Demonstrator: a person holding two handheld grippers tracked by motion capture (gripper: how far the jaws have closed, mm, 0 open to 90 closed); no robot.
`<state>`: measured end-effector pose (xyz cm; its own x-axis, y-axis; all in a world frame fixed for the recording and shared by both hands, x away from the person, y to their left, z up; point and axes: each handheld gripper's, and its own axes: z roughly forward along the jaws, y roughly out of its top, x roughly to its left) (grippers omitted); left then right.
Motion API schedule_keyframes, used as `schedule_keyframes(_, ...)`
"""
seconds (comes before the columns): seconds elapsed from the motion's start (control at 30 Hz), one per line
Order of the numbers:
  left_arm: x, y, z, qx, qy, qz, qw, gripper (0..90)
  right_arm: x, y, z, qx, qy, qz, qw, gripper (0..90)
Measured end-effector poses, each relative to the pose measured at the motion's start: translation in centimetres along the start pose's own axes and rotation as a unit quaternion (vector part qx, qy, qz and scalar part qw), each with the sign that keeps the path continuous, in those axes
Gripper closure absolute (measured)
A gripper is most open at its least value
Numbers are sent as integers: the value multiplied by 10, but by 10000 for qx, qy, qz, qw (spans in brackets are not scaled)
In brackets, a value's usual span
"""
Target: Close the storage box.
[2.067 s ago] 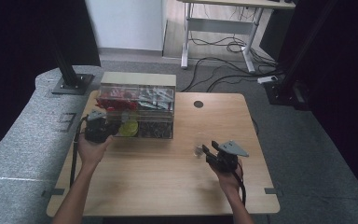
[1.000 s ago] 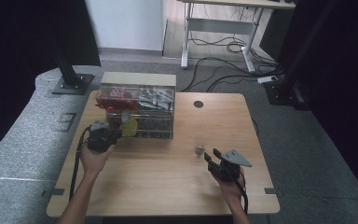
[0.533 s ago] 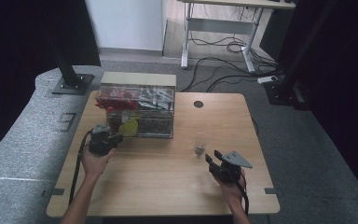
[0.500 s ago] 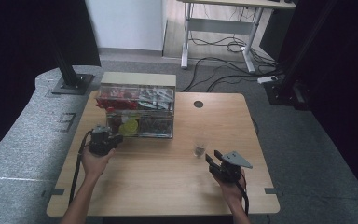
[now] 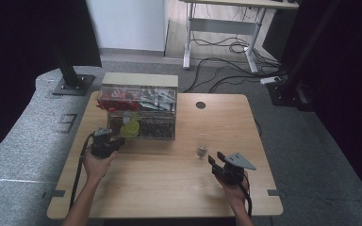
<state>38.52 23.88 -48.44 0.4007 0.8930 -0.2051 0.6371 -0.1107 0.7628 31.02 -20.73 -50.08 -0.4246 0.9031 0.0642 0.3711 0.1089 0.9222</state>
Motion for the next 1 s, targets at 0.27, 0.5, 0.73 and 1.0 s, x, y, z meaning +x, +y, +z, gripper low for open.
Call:
schedule_keyframes(0.27, 0, -4, 3, 84, 10, 5, 10000, 897, -1, 0, 0, 8, -10, -3, 10000, 552)
schedule_keyframes(0.5, -1, -4, 1, 60, 5, 25, 10000, 886, -2, 0, 0, -14, -10, 18, 10000, 551)
schedule_keyframes(0.73, -6, -9, -6, -88, -50, 130, 9999, 828, -3, 0, -1, -18, 31, 41, 10000, 541)
schedule_keyframes(1.0, -18, -23, -10, -37, -486, 296, 9984, 687, -5, -1, -3, -16, 56, 68, 10000, 492)
